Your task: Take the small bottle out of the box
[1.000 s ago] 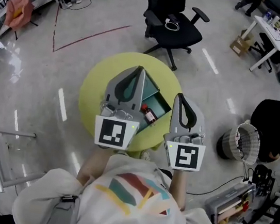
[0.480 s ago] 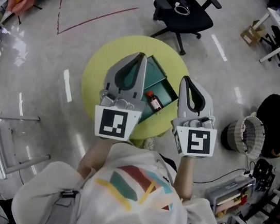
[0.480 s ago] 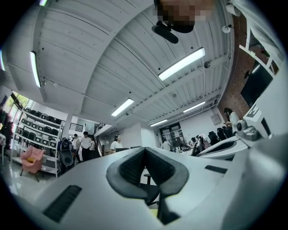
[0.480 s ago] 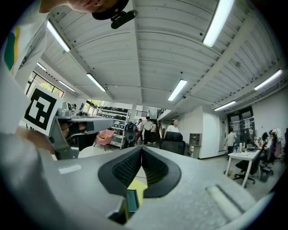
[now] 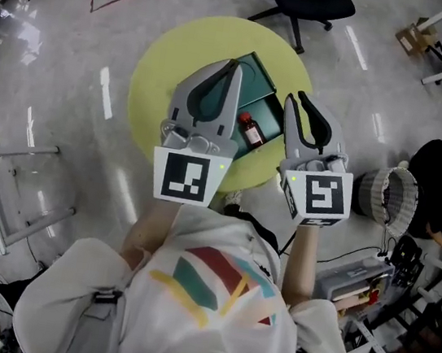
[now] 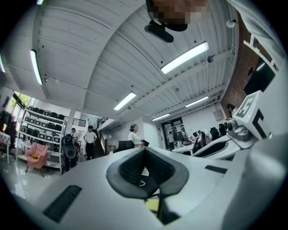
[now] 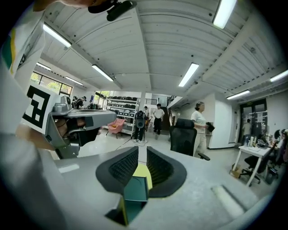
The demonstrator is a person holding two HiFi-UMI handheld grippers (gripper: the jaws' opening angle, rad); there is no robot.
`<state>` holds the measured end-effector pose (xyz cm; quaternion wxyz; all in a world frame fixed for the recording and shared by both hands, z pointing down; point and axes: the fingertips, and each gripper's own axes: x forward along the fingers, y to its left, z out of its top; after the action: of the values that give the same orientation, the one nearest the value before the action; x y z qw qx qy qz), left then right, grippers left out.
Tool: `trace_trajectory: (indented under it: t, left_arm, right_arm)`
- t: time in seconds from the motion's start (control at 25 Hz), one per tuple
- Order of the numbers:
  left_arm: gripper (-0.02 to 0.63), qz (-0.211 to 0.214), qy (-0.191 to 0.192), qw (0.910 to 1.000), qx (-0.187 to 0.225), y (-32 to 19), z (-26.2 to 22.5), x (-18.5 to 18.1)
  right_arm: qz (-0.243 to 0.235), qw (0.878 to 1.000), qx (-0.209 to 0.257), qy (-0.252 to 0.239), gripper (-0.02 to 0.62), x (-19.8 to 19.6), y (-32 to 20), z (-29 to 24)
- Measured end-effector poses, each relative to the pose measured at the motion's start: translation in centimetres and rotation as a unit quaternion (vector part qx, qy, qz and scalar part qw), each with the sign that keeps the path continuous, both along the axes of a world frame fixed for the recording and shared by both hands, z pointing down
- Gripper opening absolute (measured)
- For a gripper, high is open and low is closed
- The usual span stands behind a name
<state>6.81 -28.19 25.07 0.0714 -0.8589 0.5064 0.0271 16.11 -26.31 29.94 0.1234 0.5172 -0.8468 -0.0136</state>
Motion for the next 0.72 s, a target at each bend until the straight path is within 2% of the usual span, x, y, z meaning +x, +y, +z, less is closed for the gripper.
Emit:
trace_trajectory:
  t: [0.16, 0.36, 0.48, 0.72]
  left_arm:
    - [0.015, -0.004, 0.007, 0.9999, -0.013, -0.1, 1.1, -0.7]
    - [0.015, -0.009, 0.013, 0.9995, -0.027, -0.3, 2.7, -1.5]
    - [0.015, -0.01, 0.019, 0.9992, -0.033, -0.4, 3.2, -2.1]
    - [0.015, -0.015, 0.004, 0.9993, -0.035, -0.3, 4.2, -2.6]
  right_arm:
    - [-0.033, 0.998, -0.043, 0.026, 0.049, -1.1, -0.6, 2.0]
    - [-0.057, 0.994, -0.09, 0.033, 0.049, -2.0, -1.5, 4.8]
    - [-0.063, 0.992, -0.105, 0.041, 0.112, -2.5, -2.1, 5.9]
    - [-0.085, 0.983, -0.147, 0.062, 0.206, -3.6, -2.2, 8.6]
